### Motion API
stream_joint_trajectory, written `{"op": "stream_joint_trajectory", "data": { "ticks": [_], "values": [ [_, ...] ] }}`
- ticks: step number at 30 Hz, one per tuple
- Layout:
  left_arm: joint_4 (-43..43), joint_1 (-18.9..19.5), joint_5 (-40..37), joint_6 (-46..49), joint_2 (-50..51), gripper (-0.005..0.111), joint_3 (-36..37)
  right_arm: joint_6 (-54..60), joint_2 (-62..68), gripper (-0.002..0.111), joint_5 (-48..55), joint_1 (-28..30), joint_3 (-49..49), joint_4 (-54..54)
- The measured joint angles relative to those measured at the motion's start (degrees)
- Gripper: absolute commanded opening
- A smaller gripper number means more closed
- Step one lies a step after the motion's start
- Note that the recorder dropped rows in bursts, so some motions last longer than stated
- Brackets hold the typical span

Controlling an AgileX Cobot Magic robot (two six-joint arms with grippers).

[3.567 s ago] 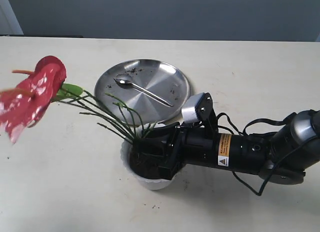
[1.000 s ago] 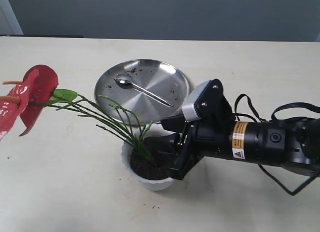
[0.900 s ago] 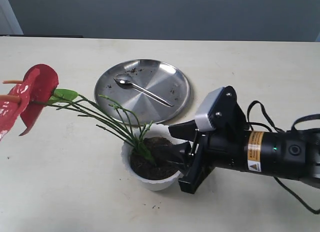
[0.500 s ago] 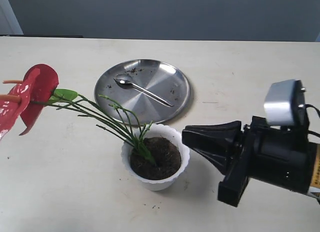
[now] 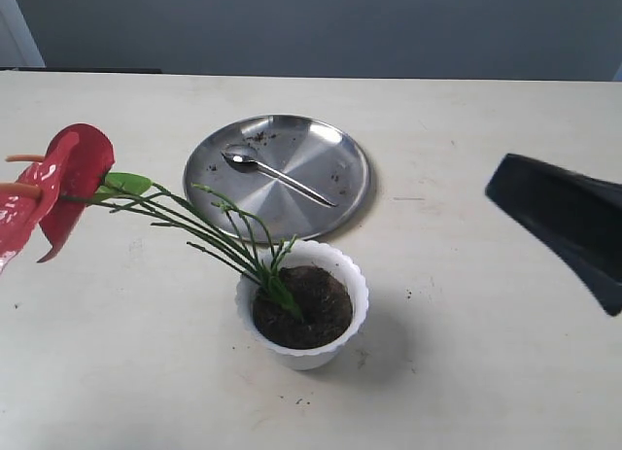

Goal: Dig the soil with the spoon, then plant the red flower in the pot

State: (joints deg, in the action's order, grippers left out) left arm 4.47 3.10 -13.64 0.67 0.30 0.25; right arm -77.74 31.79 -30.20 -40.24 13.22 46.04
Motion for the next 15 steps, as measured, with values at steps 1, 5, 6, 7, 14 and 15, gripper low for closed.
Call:
{"op": "stream_joint_trajectory", "data": {
  "ticks": [1,5,6,7,14,15],
  "values": [
    [0.0,0.0,0.0,0.0,0.0,0.0,0.0,-0.1,-1.4,0.0,0.7,0.0,0.0,-0.3],
    [0.0,0.0,0.0,0.0,0.0,0.0,0.0,-0.4,-6.3,0.0,1.5,0.0,0.0,-0.9],
    [0.0,0.0,0.0,0.0,0.0,0.0,0.0,0.0,-7.1,0.0,1.8,0.0,0.0,-1.1],
    [0.0,0.0,0.0,0.0,0.0,0.0,0.0,1.0,-7.7,0.0,2.2,0.0,0.0,-1.0],
    [0.0,0.0,0.0,0.0,0.0,0.0,0.0,13.0,-10.9,0.0,11.2,0.0,0.0,-1.2],
    [0.0,0.0,0.0,0.0,0.0,0.0,0.0,13.7,-11.0,0.0,12.5,0.0,0.0,-1.2]
  ]
}}
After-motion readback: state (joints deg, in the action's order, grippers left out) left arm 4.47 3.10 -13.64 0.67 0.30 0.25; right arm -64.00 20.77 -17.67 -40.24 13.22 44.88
